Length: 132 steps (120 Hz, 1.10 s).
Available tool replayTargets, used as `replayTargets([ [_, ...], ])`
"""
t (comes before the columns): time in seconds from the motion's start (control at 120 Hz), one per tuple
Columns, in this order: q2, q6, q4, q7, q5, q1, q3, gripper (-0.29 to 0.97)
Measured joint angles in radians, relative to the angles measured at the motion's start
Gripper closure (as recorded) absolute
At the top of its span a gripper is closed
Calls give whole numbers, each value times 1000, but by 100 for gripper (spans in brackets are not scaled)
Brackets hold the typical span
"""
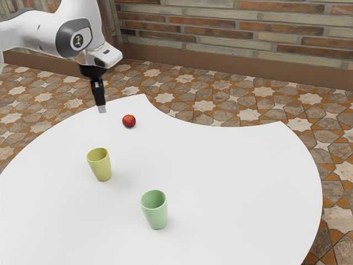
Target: Place the left cup onto the right cup
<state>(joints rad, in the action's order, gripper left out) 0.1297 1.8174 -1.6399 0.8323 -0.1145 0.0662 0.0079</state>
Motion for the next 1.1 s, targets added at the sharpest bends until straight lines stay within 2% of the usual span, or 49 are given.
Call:
replayTargets([
  [0.158, 62, 33, -8, 16, 35, 8, 8, 0],
  [0.45, 225, 135, -7, 56, 44, 124, 9, 0],
  [0.65, 313, 194, -13, 82, 45, 144, 9, 0],
  [0.825, 347, 236, -36, 95, 44, 150, 9, 0],
  [0.892, 350, 253, -47, 99, 44, 150, 9, 9],
  [1.025, 348, 276, -60, 103, 45, 150, 9, 41],
  [1.1, 348, 284, -64, 102, 46, 150, 8, 54],
])
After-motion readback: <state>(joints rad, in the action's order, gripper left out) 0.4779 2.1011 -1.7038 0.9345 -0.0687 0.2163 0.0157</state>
